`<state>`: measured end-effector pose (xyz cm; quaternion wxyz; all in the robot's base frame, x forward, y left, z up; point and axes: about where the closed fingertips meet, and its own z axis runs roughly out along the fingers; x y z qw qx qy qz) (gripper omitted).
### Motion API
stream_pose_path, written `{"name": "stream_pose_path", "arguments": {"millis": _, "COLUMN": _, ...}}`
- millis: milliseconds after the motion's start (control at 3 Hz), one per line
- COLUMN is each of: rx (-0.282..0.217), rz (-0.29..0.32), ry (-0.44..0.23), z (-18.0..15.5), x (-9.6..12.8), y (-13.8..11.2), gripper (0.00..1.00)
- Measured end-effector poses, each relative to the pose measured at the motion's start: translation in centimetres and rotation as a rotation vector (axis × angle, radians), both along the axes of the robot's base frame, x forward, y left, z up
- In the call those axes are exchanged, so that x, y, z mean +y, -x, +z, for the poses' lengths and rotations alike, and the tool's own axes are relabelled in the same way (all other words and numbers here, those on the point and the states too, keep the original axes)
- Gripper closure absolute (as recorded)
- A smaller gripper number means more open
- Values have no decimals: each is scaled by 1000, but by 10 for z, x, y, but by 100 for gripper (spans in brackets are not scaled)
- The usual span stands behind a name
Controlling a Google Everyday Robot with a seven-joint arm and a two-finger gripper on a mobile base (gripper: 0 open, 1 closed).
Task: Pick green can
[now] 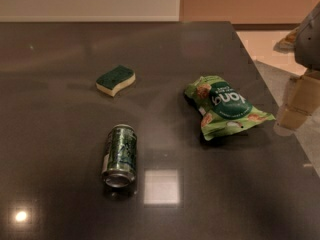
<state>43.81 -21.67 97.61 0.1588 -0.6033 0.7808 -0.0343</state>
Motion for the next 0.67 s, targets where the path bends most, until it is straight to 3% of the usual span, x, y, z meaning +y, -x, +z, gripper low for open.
{"name": "stream_pose_path", "arguments": {"millis": 667, "rx": -15, "rz": 30, "ry": 5, "z": 2, "x": 9, "y": -3, "gripper": 0}}
